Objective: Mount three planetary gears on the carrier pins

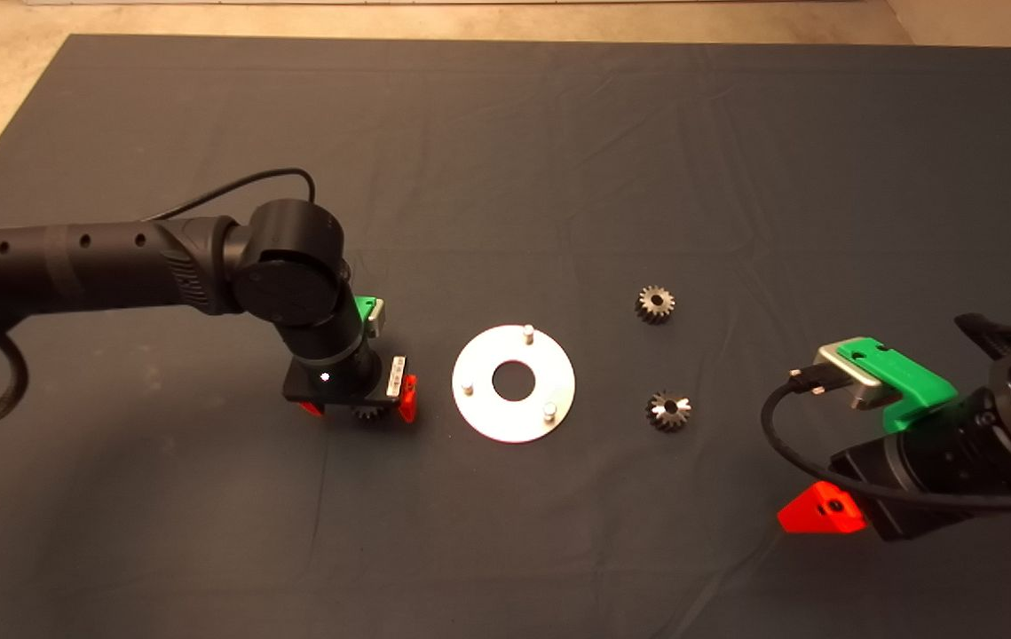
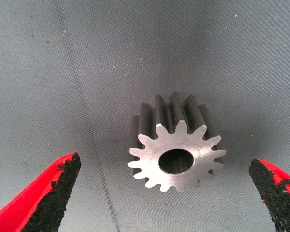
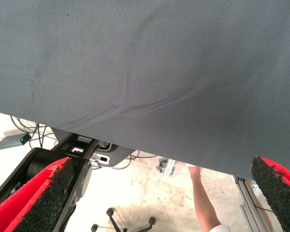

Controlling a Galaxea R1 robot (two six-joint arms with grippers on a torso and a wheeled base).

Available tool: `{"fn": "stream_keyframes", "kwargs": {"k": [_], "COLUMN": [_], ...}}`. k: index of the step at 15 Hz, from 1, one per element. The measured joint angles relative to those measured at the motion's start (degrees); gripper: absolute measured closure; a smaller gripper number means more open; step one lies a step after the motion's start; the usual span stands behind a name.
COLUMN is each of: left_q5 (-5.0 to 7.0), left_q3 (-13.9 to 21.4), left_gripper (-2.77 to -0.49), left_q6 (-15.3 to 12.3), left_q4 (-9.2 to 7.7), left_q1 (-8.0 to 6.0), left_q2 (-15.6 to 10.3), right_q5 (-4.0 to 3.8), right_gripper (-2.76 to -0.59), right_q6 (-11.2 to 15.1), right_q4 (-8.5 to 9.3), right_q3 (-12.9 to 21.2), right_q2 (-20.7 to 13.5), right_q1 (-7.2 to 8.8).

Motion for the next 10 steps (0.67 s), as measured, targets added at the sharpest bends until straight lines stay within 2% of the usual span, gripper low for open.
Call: {"fn": "stream_keyframes", "kwargs": {"k": [5,10], "left_q5": [0.00,0.00], "left_q3": [0.0,-1.3], "left_gripper": [-2.23,-2.22], "left_q6": [0.6,1.4], "left_q4": [0.00,0.00], "left_q1": [0.01,0.00], "left_q2": [0.0,0.2], "right_q5": [0.00,-0.02], "right_gripper": [-2.75,-2.75], "right_q6": [0.0,0.0], "right_q4": [0.00,0.00], "right_q3": [0.0,0.0], "right_q2": [0.0,0.0], "right_q1": [-0.01,-0.02]}}
